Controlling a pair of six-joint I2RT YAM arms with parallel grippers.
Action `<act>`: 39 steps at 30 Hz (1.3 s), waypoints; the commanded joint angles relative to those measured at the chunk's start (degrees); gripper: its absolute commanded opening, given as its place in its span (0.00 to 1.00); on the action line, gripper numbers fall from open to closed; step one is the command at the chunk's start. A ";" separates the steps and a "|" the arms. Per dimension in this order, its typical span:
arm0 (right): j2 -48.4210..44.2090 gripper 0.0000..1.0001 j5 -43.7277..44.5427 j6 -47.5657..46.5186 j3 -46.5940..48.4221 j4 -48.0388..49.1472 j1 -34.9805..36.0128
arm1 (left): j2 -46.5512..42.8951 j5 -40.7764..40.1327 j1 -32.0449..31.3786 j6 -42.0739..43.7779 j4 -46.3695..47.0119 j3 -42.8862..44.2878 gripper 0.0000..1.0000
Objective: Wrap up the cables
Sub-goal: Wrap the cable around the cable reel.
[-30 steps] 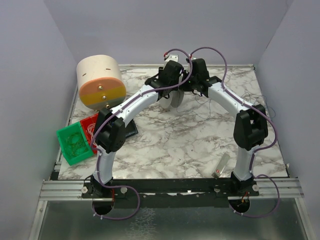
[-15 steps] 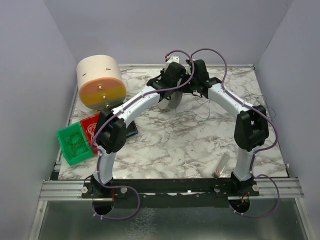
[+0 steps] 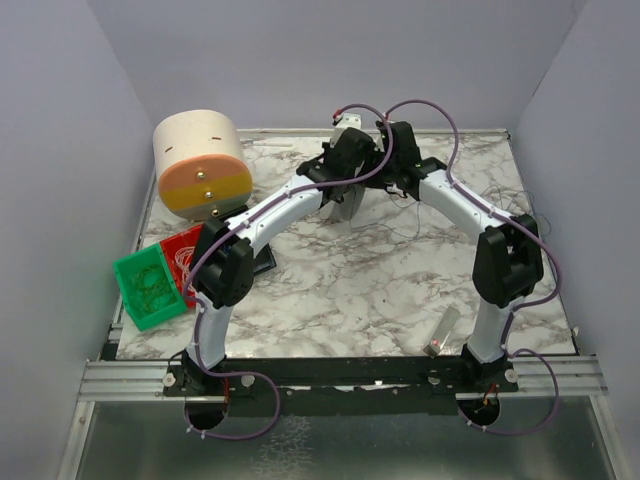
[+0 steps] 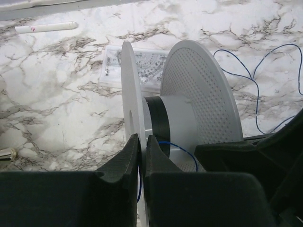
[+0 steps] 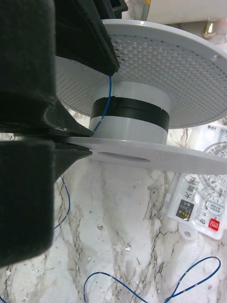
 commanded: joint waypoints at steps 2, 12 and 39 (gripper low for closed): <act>-6.55 0.00 -8.20 1.42 0.04 3.33 -0.19 | 2.81 -4.51 2.27 2.33 -4.08 -3.18 0.00; -8.74 0.02 -15.84 -6.05 -5.30 9.77 -0.21 | 2.80 6.11 6.14 4.59 -1.80 -5.22 0.00; -17.60 0.69 -22.01 -40.43 -7.34 8.10 -3.55 | -1.41 43.82 11.35 24.79 0.31 -9.99 0.00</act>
